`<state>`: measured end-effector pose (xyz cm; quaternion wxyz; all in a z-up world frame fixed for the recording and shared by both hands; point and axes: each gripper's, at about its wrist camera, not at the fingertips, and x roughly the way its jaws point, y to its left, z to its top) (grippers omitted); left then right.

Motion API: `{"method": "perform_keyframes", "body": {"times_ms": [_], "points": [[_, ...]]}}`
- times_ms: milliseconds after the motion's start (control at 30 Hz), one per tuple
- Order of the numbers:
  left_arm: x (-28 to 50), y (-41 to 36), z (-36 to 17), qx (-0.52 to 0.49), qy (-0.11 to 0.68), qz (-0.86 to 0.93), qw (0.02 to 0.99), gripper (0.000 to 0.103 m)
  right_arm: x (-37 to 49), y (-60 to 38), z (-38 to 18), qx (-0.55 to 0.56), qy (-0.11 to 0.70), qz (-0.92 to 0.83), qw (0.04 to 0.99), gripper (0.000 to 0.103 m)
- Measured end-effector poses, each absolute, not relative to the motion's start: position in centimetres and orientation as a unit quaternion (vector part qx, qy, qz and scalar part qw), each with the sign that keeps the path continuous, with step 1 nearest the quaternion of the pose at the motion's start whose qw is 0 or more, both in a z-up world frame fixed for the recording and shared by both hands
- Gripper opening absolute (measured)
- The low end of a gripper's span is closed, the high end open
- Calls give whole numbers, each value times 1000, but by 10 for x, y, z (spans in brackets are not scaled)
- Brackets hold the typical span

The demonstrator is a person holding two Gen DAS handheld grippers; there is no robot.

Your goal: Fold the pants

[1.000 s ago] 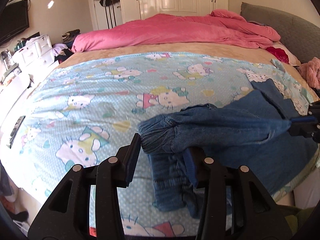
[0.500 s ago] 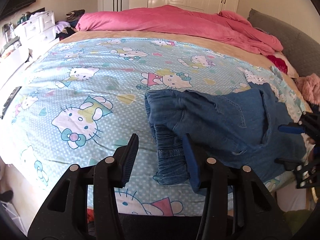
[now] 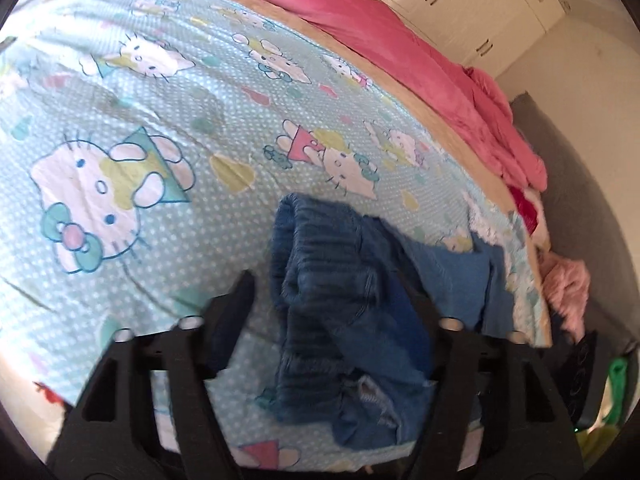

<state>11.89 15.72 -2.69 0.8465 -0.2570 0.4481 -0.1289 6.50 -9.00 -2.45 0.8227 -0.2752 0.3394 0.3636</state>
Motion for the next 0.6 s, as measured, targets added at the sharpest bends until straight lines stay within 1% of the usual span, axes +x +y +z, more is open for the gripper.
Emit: {"method": "perform_keyframes", "body": {"times_ms": [33, 100, 267, 367, 467, 600], "points": [[122, 158, -28, -274, 447, -134, 841, 31, 65, -93, -21, -264, 339, 367, 825, 3], [124, 157, -25, -284, 438, -136, 842, 26, 62, -98, -12, -246, 333, 374, 830, 3], [98, 161, -7, -267, 412, -143, 860, 26, 39, -107, 16, -198, 319, 422, 825, 3], [85, 158, -18, -245, 435, -140, 855, 26, 30, -103, 5, -214, 333, 424, 814, 3], [84, 156, -33, -240, 456, -138, 846, 27, 34, -97, -19, -220, 368, 414, 803, 3], [78, 156, -31, -223, 456, -138, 850, 28, 32, -100, -30, -208, 383, 412, 800, 3]]}}
